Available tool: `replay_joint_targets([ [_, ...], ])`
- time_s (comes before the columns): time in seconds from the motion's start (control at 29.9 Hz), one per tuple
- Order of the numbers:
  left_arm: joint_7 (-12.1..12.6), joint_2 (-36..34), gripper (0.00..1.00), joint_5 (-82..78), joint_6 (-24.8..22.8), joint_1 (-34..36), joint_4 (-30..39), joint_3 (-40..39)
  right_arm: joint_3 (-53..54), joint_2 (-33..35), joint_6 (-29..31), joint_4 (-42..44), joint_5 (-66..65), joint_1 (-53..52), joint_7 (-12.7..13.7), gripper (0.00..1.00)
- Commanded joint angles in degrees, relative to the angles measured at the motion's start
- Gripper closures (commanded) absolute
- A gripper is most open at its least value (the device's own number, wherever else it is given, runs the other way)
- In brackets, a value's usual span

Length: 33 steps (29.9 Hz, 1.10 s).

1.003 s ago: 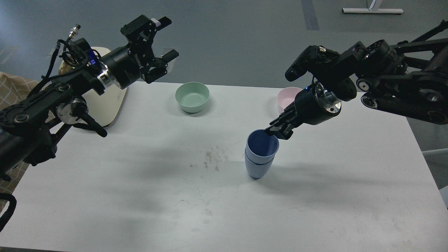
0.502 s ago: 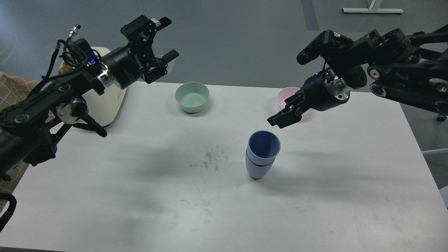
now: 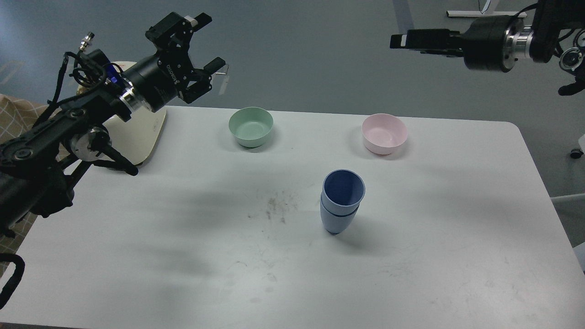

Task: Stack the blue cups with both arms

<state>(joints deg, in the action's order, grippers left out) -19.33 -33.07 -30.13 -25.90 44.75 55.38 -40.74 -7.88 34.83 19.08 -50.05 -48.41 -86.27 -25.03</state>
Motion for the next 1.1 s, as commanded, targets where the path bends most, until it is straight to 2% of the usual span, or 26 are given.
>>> replay_joint_targets([
  [0.0, 0.1, 0.2, 0.02, 0.2, 2.0, 0.1, -1.6, -0.1, 11.4, 0.4, -5.6, 2.0, 6.0, 7.2, 0.1, 0.0],
  [0.1, 0.1, 0.2, 0.02, 1.1, 1.6, 0.1, -1.7, 0.0, 21.6, 0.2, -9.8, 2.0, 11.1, 14.6, 0.2, 0.0],
  [0.17, 0.1, 0.2, 0.02, 2.5, 1.6, 0.0, -1.7, 0.0, 25.4, -0.3, -10.4, 2.2, 12.1, 17.2, 0.2, 0.0],
  [0.23, 0.2, 0.3, 0.02, 5.1, 1.6, -0.4, -1.8, 0.0, 29.8, -0.6, -10.4, 2.2, 12.9, 21.1, 0.2, 0.0],
  [0.4, 0.4, 2.8, 0.02, 7.0, 1.5, -3.4, -2.4, -0.5, 40.6, -6.1, -9.9, 2.9, 14.0, 29.1, 0.2, 0.0],
  [0.5, 0.5, 3.2, 0.02, 7.1, -0.4, -4.1, -2.9, -0.9, 46.6, -8.3, -8.9, 5.0, 14.3, 32.4, 0.3, 0.0],
  [0.57, 0.6, 3.6, 0.02, 7.1, -2.1, -4.8, -3.1, -2.4, 50.1, -9.2, -3.9, 6.5, 16.7, 34.3, 0.4, 0.0],
  [0.77, 0.3, 7.3, 0.02, 7.0, -2.1, -8.3, -5.9, -6.0, 55.7, -12.1, 8.2, 10.7, 21.4, 38.9, 0.4, 0.0],
  [1.07, -0.2, 10.9, 0.02, 7.0, -2.1, -11.3, -10.3, -9.8, 60.1, -17.1, 8.9, 15.5, 21.5, 43.3, 0.2, 0.0],
])
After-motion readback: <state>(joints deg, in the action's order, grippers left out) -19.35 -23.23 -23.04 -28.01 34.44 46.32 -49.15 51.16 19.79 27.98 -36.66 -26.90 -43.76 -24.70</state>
